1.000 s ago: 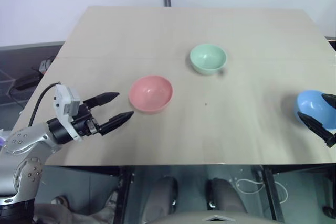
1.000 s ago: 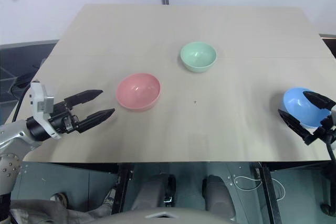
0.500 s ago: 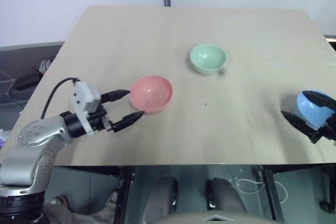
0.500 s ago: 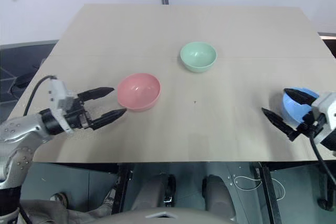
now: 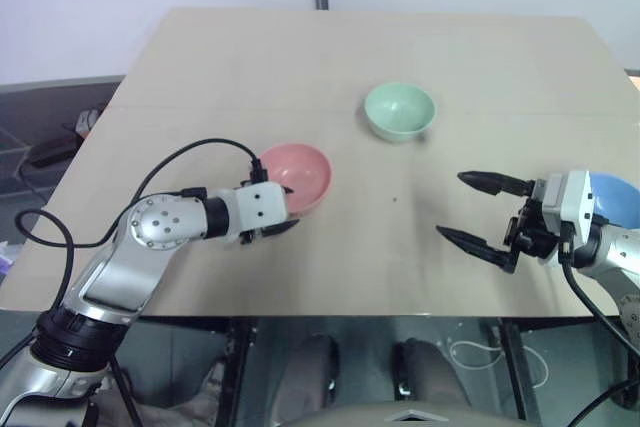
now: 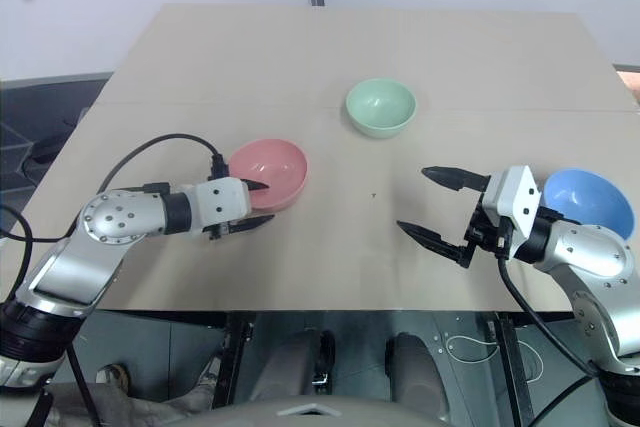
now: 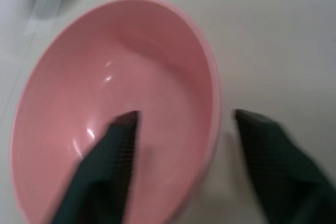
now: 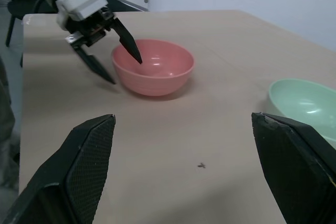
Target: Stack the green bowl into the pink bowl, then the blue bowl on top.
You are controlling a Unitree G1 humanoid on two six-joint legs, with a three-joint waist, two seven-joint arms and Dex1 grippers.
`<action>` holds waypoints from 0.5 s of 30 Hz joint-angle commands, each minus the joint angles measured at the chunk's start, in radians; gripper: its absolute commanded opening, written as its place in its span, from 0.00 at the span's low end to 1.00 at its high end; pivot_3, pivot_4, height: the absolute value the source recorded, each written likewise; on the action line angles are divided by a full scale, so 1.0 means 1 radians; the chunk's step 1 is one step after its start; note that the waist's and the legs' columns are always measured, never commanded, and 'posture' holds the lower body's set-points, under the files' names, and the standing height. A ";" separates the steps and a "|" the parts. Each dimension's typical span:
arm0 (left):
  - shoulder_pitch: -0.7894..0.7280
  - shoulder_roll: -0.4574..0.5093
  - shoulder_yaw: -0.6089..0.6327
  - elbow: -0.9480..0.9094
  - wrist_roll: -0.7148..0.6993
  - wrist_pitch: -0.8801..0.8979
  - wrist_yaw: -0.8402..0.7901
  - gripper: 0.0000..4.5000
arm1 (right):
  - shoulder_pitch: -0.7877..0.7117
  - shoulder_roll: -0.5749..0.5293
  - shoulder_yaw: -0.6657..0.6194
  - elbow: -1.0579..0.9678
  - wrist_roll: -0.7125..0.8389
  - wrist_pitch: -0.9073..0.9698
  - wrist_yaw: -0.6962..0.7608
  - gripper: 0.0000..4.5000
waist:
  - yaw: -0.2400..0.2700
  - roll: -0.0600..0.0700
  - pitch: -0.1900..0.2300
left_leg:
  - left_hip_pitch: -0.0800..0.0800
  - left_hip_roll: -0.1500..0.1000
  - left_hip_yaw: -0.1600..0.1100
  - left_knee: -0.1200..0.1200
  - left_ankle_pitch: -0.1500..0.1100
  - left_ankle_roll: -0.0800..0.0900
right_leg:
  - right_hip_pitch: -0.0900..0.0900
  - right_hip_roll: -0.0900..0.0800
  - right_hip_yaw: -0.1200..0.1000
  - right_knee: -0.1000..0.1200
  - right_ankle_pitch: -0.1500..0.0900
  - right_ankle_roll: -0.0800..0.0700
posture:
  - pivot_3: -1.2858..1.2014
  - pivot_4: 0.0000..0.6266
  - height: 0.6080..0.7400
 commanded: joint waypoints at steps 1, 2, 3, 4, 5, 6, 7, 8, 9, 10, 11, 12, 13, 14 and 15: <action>-0.022 -0.004 0.002 0.018 0.016 -0.046 -0.017 0.24 | 0.014 0.008 -0.019 -0.049 -0.010 -0.021 -0.021 1.00 | 0.001 0.000 0.000 | 0.000 0.000 0.000 0.000 0.000 0.000 | 0.000 0.000 0.000 0.000 0.000 0.000 | 0.52 0.24 1.00; -0.032 -0.010 -0.002 0.029 0.015 -0.051 -0.026 0.10 | 0.019 0.009 -0.029 -0.052 -0.010 -0.020 -0.030 1.00 | 0.000 0.000 0.000 | 0.000 0.000 0.000 0.000 0.000 0.000 | 0.000 0.001 0.000 0.000 0.000 0.000 | 0.52 0.24 1.00; -0.040 -0.018 -0.005 0.037 0.014 -0.055 -0.031 0.01 | 0.025 0.010 -0.036 -0.054 -0.012 -0.020 -0.036 1.00 | 0.001 0.000 0.000 | 0.000 0.000 0.000 0.000 0.000 0.000 | 0.000 0.001 0.000 0.001 0.000 0.000 | 0.52 0.24 1.00; -0.050 -0.027 -0.008 0.043 0.008 -0.054 -0.039 0.01 | 0.031 0.012 -0.043 -0.057 -0.015 -0.021 -0.042 1.00 | 0.002 0.000 0.000 | 0.000 0.000 0.000 0.001 0.000 0.000 | 0.000 0.001 0.000 0.002 0.000 0.000 | 0.52 0.24 1.00; -0.064 -0.038 -0.012 0.046 -0.001 -0.048 -0.050 0.01 | 0.037 0.013 -0.049 -0.061 -0.018 -0.022 -0.050 1.00 | 0.002 0.000 0.000 | 0.000 0.000 0.000 0.001 0.000 0.000 | 0.000 0.001 0.000 0.002 0.000 0.000 | 0.52 0.24 1.00; -0.085 -0.054 -0.015 0.049 -0.020 -0.040 -0.068 0.01 | 0.047 0.016 -0.057 -0.069 -0.018 -0.022 -0.060 1.00 | 0.004 0.000 0.000 | 0.000 0.000 0.000 0.002 0.000 0.000 | 0.000 0.001 0.000 0.003 0.000 0.000 | 0.52 0.24 1.00; -0.109 -0.067 -0.019 0.052 -0.036 -0.036 -0.087 0.01 | 0.056 0.019 -0.065 -0.077 -0.016 -0.019 -0.071 1.00 | 0.006 0.000 0.000 | 0.000 0.000 0.000 0.002 0.000 0.000 | 0.000 0.002 -0.001 0.003 0.000 0.000 | 0.52 0.24 1.00; -0.143 -0.088 -0.026 0.056 -0.055 -0.030 -0.110 0.01 | 0.071 0.023 -0.077 -0.089 -0.014 -0.016 -0.083 1.00 | 0.007 -0.001 0.001 | 0.000 0.000 0.000 0.003 0.000 0.000 | 0.000 0.002 -0.001 0.004 0.000 0.001 | 0.52 0.24 1.00; -0.179 -0.109 -0.037 0.066 -0.069 -0.031 -0.132 0.01 | 0.084 0.026 -0.085 -0.098 -0.016 -0.015 -0.093 1.00 | 0.009 -0.001 0.001 | 0.000 0.000 -0.001 0.004 0.000 0.000 | 0.001 0.002 -0.002 0.004 0.000 0.001 | 0.52 0.24 1.00; -0.223 -0.136 -0.055 0.078 -0.083 -0.031 -0.157 0.01 | 0.102 0.030 -0.095 -0.110 -0.018 -0.012 -0.107 1.00 | 0.008 -0.001 0.001 | 0.000 -0.001 -0.001 0.004 0.000 0.000 | 0.001 0.003 -0.004 0.004 0.000 0.001 | 0.52 0.24 1.00; -0.262 -0.160 -0.073 0.092 -0.096 -0.031 -0.185 0.01 | 0.117 0.035 -0.102 -0.119 -0.022 -0.009 -0.123 1.00 | 0.007 -0.001 0.001 | 0.000 -0.001 -0.001 0.005 0.000 0.000 | 0.001 0.004 -0.004 0.005 0.000 0.001 | 0.52 0.24 1.00; -0.303 -0.187 -0.100 0.103 -0.108 -0.033 -0.221 0.01 | 0.135 0.040 -0.111 -0.131 -0.022 -0.003 -0.139 1.00 | 0.010 -0.002 0.001 | 0.000 -0.001 -0.001 0.005 0.000 0.000 | 0.001 0.006 -0.004 0.005 0.000 0.001 | 0.52 0.24 1.00; -0.337 -0.210 -0.125 0.114 -0.116 -0.033 -0.257 0.01 | 0.150 0.043 -0.117 -0.140 -0.022 0.005 -0.153 1.00 | 0.006 -0.002 0.001 | 0.000 -0.001 -0.001 0.006 0.000 0.000 | 0.002 0.008 -0.005 0.005 0.000 0.001 | 0.52 0.24 1.00; -0.371 -0.233 -0.154 0.133 -0.120 -0.042 -0.295 0.01 | 0.164 0.045 -0.120 -0.149 -0.025 0.013 -0.165 1.00 | 0.005 -0.002 0.001 | 0.000 -0.001 0.000 0.007 0.000 0.000 | 0.002 0.009 -0.003 0.005 0.000 0.001 | 0.52 0.24 1.00; -0.400 -0.254 -0.178 0.154 -0.117 -0.057 -0.322 0.01 | 0.175 0.046 -0.124 -0.156 -0.024 0.018 -0.174 1.00 | 0.004 -0.002 0.000 | 0.000 -0.001 0.000 0.007 0.000 0.000 | 0.002 0.009 -0.003 0.005 0.000 0.001 | 0.52 0.24 1.00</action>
